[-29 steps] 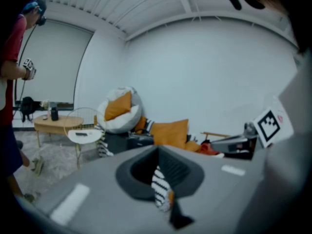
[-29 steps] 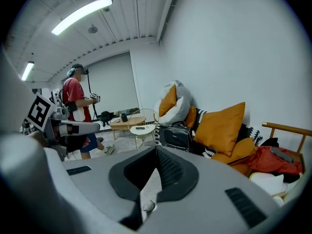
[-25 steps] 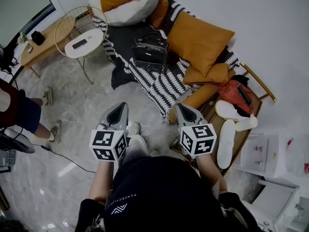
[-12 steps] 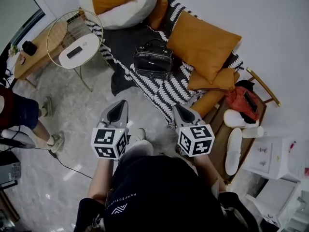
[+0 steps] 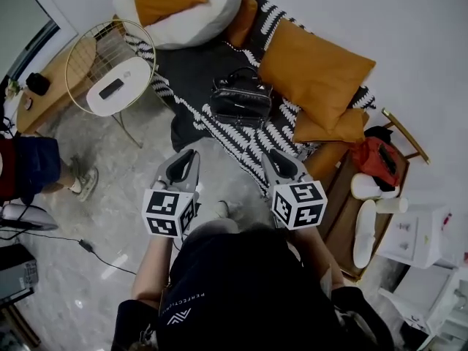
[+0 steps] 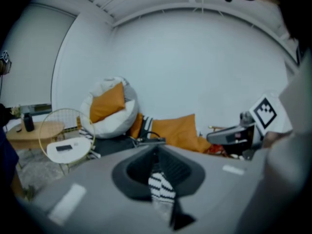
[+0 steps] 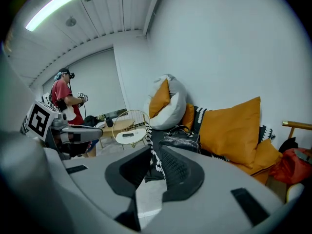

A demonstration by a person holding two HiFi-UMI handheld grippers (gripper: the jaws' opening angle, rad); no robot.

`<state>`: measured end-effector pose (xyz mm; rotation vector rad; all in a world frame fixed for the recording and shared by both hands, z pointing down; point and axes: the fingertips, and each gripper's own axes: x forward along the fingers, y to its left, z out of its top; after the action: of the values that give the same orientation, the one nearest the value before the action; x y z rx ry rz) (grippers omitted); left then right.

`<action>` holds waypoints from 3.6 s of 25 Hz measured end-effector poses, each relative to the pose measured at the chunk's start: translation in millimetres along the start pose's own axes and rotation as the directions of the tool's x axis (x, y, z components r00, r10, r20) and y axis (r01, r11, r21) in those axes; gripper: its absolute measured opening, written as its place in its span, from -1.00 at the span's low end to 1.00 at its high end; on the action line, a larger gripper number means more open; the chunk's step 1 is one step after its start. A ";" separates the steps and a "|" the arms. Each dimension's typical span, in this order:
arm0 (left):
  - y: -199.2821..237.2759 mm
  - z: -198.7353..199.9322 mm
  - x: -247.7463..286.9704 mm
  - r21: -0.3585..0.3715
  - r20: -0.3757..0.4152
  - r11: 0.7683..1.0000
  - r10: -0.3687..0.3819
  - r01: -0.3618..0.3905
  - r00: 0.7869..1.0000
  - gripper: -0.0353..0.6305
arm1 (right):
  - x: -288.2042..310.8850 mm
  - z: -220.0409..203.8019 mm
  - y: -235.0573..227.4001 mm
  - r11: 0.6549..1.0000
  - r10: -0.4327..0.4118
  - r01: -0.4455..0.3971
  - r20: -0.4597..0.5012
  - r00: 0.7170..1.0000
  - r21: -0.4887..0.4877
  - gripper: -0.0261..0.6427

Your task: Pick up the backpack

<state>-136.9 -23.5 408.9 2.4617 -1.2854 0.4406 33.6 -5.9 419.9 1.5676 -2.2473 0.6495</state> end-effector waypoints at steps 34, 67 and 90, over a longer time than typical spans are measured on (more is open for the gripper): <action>80.9 -52.6 228.3 -0.021 -0.345 0.997 -0.073 0.070 0.936 -0.26 | 187.5 -11.1 -136.8 1.000 0.010 -0.013 -0.240 0.971 -0.012 -0.26; 110.0 -102.5 343.0 0.041 -0.495 0.998 -0.028 0.056 0.868 -0.18 | 279.4 -51.8 -177.5 0.988 0.147 -0.151 -0.364 0.920 0.017 -0.28; 97.4 -87.0 327.7 0.069 -0.425 0.994 -0.047 0.085 0.904 -0.54 | 257.3 -43.0 -174.7 1.000 0.002 0.003 -0.354 0.935 0.012 -0.57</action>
<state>-49.3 -277.9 637.0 2.2911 -1.0152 0.9689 109.4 -237.6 617.8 1.3302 -1.9767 0.8706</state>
